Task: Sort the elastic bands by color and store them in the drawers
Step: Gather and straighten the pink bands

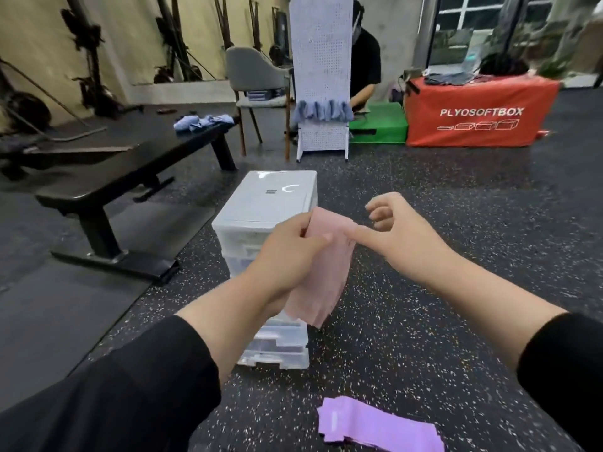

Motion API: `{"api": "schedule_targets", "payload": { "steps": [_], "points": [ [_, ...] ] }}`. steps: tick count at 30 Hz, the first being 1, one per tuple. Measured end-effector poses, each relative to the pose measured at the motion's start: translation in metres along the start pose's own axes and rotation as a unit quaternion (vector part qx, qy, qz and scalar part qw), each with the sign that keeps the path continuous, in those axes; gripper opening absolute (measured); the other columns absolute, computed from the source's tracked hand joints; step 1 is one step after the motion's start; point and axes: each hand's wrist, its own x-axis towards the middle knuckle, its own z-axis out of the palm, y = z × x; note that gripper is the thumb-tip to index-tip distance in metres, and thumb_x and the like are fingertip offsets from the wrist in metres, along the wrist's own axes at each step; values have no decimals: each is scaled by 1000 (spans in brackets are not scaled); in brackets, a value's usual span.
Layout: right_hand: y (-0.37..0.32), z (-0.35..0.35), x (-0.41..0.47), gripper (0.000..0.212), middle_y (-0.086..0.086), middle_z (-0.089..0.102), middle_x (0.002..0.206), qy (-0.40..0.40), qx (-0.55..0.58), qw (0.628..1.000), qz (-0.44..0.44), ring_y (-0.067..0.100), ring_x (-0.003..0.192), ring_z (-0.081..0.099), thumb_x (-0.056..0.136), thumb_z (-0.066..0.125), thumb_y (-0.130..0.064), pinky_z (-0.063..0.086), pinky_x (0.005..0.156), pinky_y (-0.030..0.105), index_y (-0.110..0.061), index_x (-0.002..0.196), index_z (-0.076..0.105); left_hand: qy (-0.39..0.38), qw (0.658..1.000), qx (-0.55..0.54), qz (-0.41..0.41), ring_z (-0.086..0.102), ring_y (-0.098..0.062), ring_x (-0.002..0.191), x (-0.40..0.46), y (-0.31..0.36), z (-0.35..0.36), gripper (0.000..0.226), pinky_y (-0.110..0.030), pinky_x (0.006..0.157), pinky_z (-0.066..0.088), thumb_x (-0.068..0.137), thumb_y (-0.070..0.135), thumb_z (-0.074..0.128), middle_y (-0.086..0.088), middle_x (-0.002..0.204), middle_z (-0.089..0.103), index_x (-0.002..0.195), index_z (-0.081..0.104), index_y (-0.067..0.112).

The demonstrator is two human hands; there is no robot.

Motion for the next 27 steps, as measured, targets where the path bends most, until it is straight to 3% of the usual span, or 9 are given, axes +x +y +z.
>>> {"api": "schedule_targets", "payload": {
  "steps": [2,5,11,14,17,19,22,24,27],
  "points": [
    [4,0,1,82,-14,48,143,-72,23,996,-45,6,131,48,73,76,-61,46,100,33,-39,143,39,-21,999,-32,-1,71,-16,96,4,1,-1,19,-29,80,56,97,8,61,-1,103,78,107,74,17],
    [13,6,3,93,-16,60,132,-143,51,987,-54,8,119,61,62,82,-61,49,105,41,-48,142,36,-49,997,-54,6,73,-19,89,9,4,0,18,-30,75,60,96,7,64,-11,103,78,110,75,9],
    [21,16,6,29,-8,77,106,-91,170,980,-41,11,100,73,85,79,-27,56,95,45,-26,113,69,42,998,-46,28,65,-15,71,14,11,7,2,-33,68,54,87,8,75,-4,80,73,89,74,9],
    [21,24,5,23,-3,76,110,-91,219,971,-30,18,105,71,88,74,-29,56,94,46,-24,111,69,49,997,-53,21,64,-16,67,14,15,5,7,-32,64,52,88,10,75,-3,75,71,83,71,11],
    [16,34,3,21,3,76,112,-100,297,950,-14,18,102,72,96,66,-20,56,78,30,-18,116,66,55,997,-52,10,57,-9,47,14,18,2,17,-18,44,42,91,10,72,5,57,63,76,64,11],
    [13,40,2,22,8,75,113,-85,329,940,-6,22,103,71,96,64,-17,55,81,35,-13,119,65,88,995,-49,-8,57,-12,48,14,18,1,21,-18,39,42,90,12,74,4,60,61,78,57,13],
    [6,44,1,21,14,74,113,-68,354,933,8,29,105,71,96,63,-13,56,85,42,-9,117,65,103,990,-57,-73,66,-19,69,18,14,-3,44,-27,63,56,83,36,81,-3,94,72,113,56,16],
    [2,45,0,23,17,73,114,-74,367,927,21,36,112,68,96,64,-13,55,96,52,-7,118,65,15,984,-100,-143,72,-25,86,17,13,-8,68,-39,88,58,80,48,80,-13,108,76,134,56,13],
    [1,49,-1,25,21,72,116,-79,372,924,42,37,112,67,94,67,-14,49,103,58,-3,117,65,-35,972,-160,-166,68,-31,91,14,8,-12,44,-47,96,55,96,29,68,-22,110,72,130,63,1]
  ]
}}
